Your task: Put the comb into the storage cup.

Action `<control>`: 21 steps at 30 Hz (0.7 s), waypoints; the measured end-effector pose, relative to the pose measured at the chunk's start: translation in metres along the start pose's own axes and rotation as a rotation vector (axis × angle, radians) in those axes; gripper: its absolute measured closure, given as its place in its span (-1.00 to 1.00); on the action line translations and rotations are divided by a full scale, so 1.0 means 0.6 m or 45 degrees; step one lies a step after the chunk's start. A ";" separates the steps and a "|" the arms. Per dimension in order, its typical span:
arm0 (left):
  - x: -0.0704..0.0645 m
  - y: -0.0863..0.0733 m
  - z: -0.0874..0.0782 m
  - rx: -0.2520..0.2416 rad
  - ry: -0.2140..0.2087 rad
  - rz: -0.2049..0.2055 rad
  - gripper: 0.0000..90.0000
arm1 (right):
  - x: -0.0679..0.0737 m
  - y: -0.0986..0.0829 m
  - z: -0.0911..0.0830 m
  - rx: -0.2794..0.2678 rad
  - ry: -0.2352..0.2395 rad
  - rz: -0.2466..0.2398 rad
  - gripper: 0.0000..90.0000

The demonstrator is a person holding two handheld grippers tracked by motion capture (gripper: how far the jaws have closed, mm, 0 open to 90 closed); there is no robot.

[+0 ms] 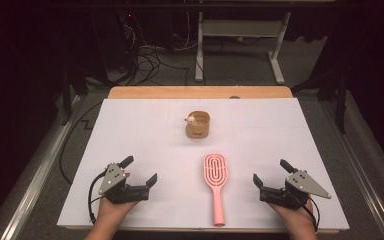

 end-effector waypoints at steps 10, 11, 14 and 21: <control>0.000 -0.001 0.000 0.015 0.007 0.013 -1.00 | -0.002 0.000 -0.001 0.003 -0.011 -0.001 -1.00; 0.000 -0.001 0.000 0.015 0.007 0.013 -1.00 | -0.002 0.000 -0.001 0.004 -0.012 -0.002 -1.00; 0.002 -0.001 -0.001 0.010 0.008 0.002 -1.00 | -0.001 0.000 0.000 0.011 -0.002 -0.005 -1.00; 0.004 0.001 -0.005 0.001 0.009 -0.004 -1.00 | 0.000 0.001 -0.001 0.008 -0.004 -0.010 -1.00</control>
Point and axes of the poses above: each handheld gripper's, and its own axes: z roughly forward along the jaws, y roughly out of its top, x roughly to its left, the point moved 3 cm from there along z, roughly forward along the jaws, and after that the axes turned 4 degrees about -x, right-handed, at the moved point
